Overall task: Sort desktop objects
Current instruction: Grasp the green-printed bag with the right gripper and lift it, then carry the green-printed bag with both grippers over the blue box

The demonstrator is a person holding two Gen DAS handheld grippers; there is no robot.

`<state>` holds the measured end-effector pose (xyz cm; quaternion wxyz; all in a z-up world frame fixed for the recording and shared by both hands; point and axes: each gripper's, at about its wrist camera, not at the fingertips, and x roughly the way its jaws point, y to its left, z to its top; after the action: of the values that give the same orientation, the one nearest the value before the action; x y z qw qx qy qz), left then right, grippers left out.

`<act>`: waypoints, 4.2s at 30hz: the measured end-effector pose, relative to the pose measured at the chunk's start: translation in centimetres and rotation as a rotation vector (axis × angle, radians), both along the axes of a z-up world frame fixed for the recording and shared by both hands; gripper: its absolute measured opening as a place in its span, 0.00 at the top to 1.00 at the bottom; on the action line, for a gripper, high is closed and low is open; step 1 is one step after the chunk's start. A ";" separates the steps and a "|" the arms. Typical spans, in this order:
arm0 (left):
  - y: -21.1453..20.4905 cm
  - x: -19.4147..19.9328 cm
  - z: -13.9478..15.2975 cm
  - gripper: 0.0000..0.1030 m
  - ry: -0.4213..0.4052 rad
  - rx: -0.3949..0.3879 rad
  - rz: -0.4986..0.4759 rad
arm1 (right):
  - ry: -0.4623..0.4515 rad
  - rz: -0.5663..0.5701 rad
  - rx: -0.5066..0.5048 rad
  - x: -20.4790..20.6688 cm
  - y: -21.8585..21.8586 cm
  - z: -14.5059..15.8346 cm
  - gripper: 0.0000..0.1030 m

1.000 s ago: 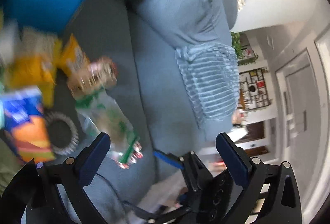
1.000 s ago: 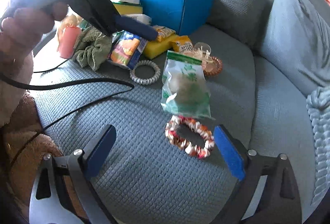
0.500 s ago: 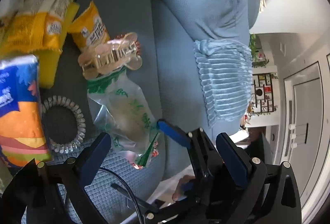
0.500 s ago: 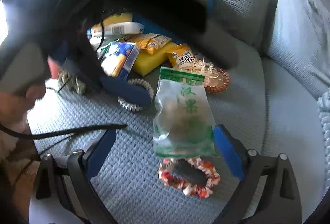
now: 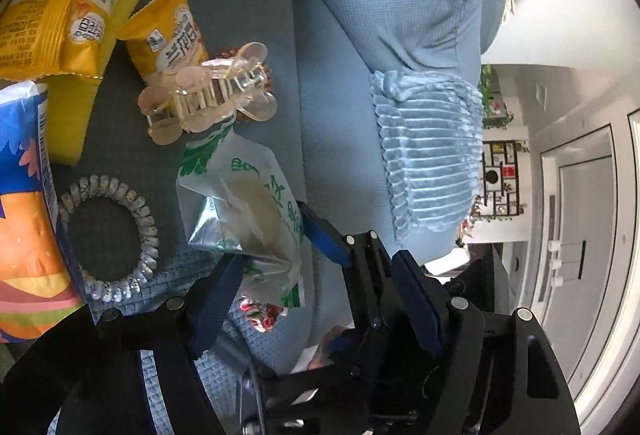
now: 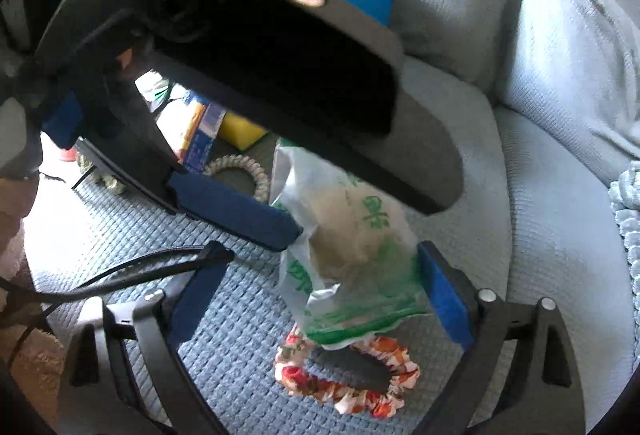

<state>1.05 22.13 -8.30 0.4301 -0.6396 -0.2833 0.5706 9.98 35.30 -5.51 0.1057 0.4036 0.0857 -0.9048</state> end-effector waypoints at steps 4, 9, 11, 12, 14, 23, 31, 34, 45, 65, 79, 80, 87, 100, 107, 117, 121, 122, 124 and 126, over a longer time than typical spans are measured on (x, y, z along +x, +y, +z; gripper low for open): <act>0.0 -0.2 -0.3 0.34 0.001 -0.016 0.011 | 0.021 -0.024 -0.027 0.3 0.8 0.1 0.25; -0.4 -0.3 -0.7 0.37 -0.019 -0.021 0.030 | -0.003 -0.030 -0.077 0.0 1.7 -0.4 0.28; -0.5 -0.3 -0.7 0.38 -0.018 -0.022 0.031 | 0.002 -0.034 -0.091 0.0 2.0 -0.2 0.29; -0.6 -0.3 -0.7 0.38 -0.018 -0.027 0.031 | 0.002 -0.034 -0.091 0.1 2.1 0.0 0.31; -0.7 -0.4 -0.7 0.43 -0.023 -0.034 0.021 | 0.005 -0.028 -0.088 -0.1 1.5 0.0 0.33; -1.7 -0.4 -0.3 0.44 0.011 -0.078 0.040 | 0.007 -0.051 -0.131 -0.3 1.1 -1.4 0.37; -1.7 -0.5 -0.1 0.50 0.019 -0.074 0.033 | 0.011 -0.056 -0.141 -0.4 1.1 -1.3 0.39; -2.1 -0.6 -0.1 0.50 -0.004 -0.050 0.032 | 0.004 -0.074 -0.190 -0.4 1.9 -1.0 0.40; -2.1 -0.1 0.9 0.50 0.013 -0.039 0.030 | 0.027 -0.092 -0.279 -0.4 3.0 -0.2 0.40; -2.5 -0.1 2.8 0.50 0.048 0.007 0.039 | 0.047 -0.052 -0.224 -0.8 1.4 2.8 0.40; -6.1 1.0 5.6 0.26 0.079 0.060 0.091 | 0.045 0.051 -0.174 -0.5 -4.0 6.4 0.40; -6.4 1.1 5.8 0.27 0.085 0.058 0.090 | 0.045 0.057 -0.171 -0.4 -4.5 6.7 0.40; -9.3 1.2 6.8 0.44 0.099 0.085 0.113 | 0.060 0.091 -0.140 -0.3 -7.6 7.9 0.40; -16.0 -0.2 9.0 0.44 0.106 0.154 0.190 | 0.094 0.144 -0.105 -1.2 -14.2 11.1 0.40; -19.0 0.1 11.0 0.44 0.134 0.170 0.221 | 0.127 0.169 -0.114 -0.9 -17.2 12.9 0.40; -23.0 0.4 13.8 0.44 0.164 0.176 0.269 | 0.141 0.213 -0.084 -0.2 -21.5 15.7 0.40; -23.9 0.4 15.4 0.44 0.198 0.149 0.286 | 0.160 0.230 -0.068 -0.4 -22.6 16.6 0.40; -24.1 0.4 15.8 0.44 0.206 0.149 0.291 | 0.169 0.234 -0.069 -0.3 -22.8 16.8 0.40; -24.4 0.4 16.4 0.44 0.222 0.148 0.296 | 0.177 0.243 -0.078 -0.5 -22.9 17.4 0.40; -24.7 0.4 17.0 0.44 0.241 0.151 0.297 | 0.184 0.253 -0.085 -0.5 -22.9 18.0 0.40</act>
<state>1.42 -2.59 8.71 0.4189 -0.4839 -0.3632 0.6771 9.50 12.37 12.48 0.2276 0.3000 0.1066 -0.9202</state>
